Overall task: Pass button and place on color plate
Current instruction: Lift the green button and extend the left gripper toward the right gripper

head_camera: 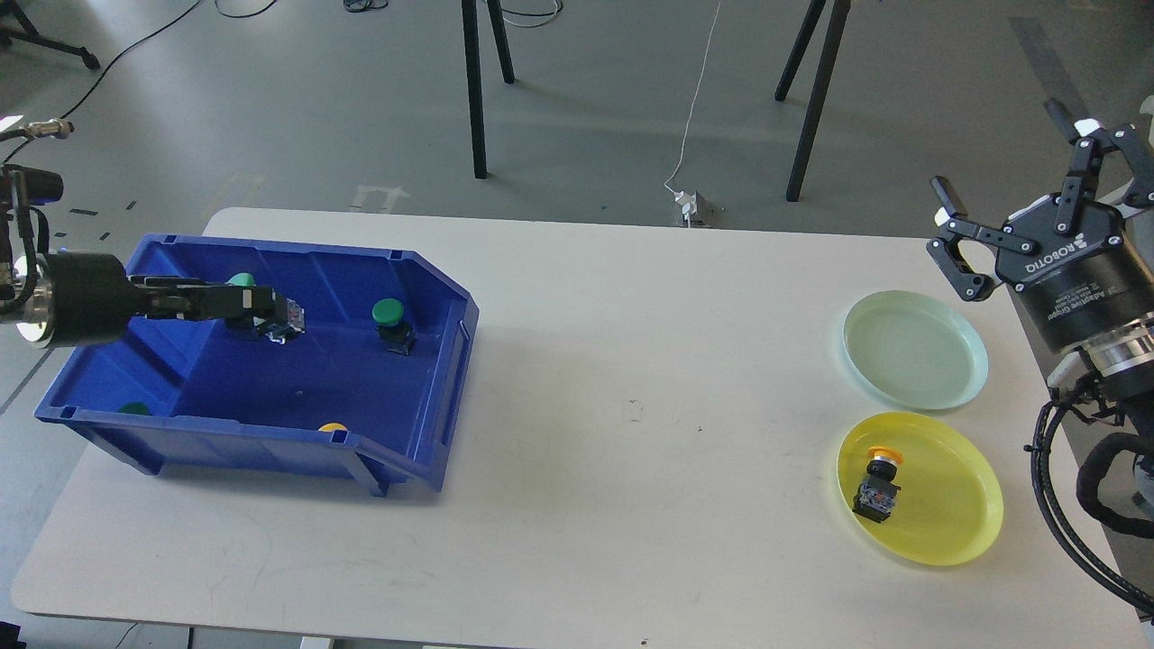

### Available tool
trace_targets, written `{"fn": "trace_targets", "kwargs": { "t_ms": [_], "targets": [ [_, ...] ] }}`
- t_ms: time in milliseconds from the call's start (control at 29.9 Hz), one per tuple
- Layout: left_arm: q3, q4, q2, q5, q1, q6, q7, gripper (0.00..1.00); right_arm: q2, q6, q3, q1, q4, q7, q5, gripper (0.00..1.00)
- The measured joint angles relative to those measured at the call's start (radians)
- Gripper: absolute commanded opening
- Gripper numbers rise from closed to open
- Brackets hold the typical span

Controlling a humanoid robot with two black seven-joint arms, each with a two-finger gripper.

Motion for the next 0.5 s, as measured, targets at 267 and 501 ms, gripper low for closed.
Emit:
{"fn": "trace_targets", "kwargs": {
  "t_ms": [267, 501],
  "targets": [
    [-0.173, -0.072, -0.213, -0.329, -0.003, 0.0, 0.0, 0.04, 0.057, -0.005, -0.168, 0.126, -0.037, 0.0, -0.096, 0.97],
    [-0.186, 0.093, -0.509, -0.385, 0.004, -0.001, 0.0, 0.04, 0.226, -0.012, -0.406, 0.326, -0.11, 0.0, -0.1, 0.97]
  ]
}}
